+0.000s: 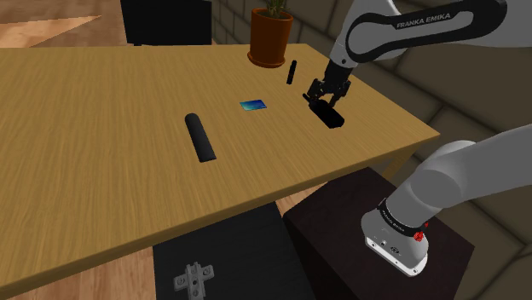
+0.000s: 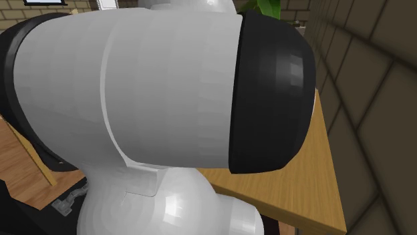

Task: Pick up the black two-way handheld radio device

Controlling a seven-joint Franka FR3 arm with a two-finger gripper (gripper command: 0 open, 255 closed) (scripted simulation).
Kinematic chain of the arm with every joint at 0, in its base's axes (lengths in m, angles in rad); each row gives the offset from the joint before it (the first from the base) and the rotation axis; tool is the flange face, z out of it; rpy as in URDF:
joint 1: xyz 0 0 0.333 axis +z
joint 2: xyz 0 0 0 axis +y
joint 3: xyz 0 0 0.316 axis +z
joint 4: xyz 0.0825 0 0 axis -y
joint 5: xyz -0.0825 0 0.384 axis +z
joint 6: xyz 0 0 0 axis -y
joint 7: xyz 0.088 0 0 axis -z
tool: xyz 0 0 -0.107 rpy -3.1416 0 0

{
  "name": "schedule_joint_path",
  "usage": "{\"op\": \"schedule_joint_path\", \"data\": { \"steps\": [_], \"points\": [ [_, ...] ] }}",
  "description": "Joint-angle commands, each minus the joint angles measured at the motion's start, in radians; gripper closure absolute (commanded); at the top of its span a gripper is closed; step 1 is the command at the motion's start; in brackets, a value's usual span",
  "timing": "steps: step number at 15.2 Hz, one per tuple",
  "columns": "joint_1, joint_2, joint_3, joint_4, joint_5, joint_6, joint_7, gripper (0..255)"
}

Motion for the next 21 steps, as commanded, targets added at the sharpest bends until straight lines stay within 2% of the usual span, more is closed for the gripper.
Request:
{"op": "schedule_joint_path", "data": {
  "steps": [1,10,21],
  "points": [
    [0.000,0.002,0.001,-0.004,0.000,0.007,0.000,255],
    [0.000,0.004,0.000,-0.003,0.000,0.007,0.000,255],
    [-0.002,-0.037,-0.003,0.116,-0.006,-0.152,0.008,255]
  ]
}}
